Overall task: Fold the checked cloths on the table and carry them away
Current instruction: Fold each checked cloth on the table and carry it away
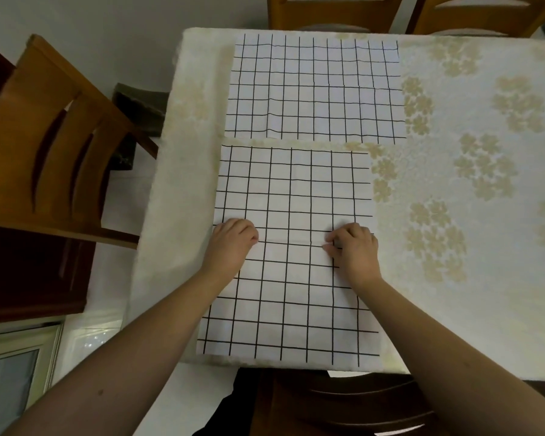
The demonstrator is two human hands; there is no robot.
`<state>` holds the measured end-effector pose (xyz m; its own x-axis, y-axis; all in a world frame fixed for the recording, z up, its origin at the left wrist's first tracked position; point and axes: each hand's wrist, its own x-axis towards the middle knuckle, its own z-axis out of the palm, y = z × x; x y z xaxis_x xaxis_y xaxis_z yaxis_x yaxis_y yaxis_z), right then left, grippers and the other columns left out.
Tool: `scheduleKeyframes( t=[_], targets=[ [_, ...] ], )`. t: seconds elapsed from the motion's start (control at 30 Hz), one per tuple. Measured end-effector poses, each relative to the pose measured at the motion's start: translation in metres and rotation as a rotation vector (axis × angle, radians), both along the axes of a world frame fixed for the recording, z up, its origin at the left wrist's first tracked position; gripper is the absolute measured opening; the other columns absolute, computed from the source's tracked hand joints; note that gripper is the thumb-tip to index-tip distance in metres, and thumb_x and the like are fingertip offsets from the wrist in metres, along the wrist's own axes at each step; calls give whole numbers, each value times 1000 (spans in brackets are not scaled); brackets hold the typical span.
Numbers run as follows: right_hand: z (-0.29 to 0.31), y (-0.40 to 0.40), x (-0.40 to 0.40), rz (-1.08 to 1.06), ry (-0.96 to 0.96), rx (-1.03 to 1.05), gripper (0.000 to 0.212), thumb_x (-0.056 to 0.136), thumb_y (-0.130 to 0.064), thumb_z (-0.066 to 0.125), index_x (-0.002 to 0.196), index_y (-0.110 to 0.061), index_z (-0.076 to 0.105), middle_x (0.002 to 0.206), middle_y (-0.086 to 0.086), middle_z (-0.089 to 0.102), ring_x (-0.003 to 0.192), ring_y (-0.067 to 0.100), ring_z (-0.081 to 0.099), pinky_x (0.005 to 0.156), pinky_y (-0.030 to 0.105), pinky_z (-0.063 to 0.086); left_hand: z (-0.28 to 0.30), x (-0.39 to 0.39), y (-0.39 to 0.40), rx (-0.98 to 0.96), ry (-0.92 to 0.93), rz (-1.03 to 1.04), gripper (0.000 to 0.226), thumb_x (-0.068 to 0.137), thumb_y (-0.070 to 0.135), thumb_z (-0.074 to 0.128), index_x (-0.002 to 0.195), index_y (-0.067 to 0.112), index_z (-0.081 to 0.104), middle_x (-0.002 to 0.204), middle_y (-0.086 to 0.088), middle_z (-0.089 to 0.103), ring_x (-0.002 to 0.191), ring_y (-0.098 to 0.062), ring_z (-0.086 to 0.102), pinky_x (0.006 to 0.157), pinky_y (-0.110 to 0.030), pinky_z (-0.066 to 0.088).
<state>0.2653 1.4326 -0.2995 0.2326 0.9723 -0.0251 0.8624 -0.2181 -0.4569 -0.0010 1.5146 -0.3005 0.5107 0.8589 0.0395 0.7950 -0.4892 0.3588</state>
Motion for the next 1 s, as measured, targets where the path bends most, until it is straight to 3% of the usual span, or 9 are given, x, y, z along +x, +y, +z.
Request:
scheduleKeyframes(
  t=[0.2,0.3,0.47,0.57,0.7,0.83,1.0],
  targets=[
    [0,4,1,16,-4,-51,33,68,-39,83,92,-20,71,98,3,61,95,29,54,88,43,37,6,-2,1,54,-33,-43,14,83,5,70,85,14,61,92,2,64,87,-21,60,83,-29,37],
    [1,5,2,33,-3,-56,33,65,-39,85,89,-21,72,96,2,61,95,30,55,89,42,36,9,-4,1,72,-58,-57,10,87,7,67,86,13,60,84,1,63,77,-22,58,82,-24,30],
    [10,8,3,67,20,-84,19,74,-33,80,83,-20,71,94,-1,66,98,26,56,92,36,30,24,-6,2,109,-62,-73,11,85,9,72,85,14,62,64,7,53,59,-19,49,72,-31,45],
    [20,10,3,97,22,-106,17,80,-36,75,80,-21,67,78,-4,67,84,20,59,83,31,35,29,-10,2,143,-31,-90,23,78,8,78,99,11,69,74,0,69,67,-23,63,76,-29,44],
    [33,8,6,156,-5,-1,16,79,-33,76,79,-19,70,67,-4,67,65,20,60,70,30,37,28,-18,3,191,-7,-133,29,77,12,74,106,12,72,83,0,73,73,-23,67,78,-28,45],
    [46,5,8,230,-51,71,15,77,-32,78,77,-18,73,67,-4,70,60,21,63,69,33,45,34,-23,4,195,-6,-193,21,74,16,69,93,16,76,78,3,70,68,-21,63,73,-26,32],
    [56,-6,11,289,-105,15,20,70,-29,84,83,-17,73,71,-2,71,64,21,66,72,37,52,50,-23,1,170,41,-203,5,76,14,71,80,18,71,72,4,63,64,-20,59,70,-27,37]
  ],
)
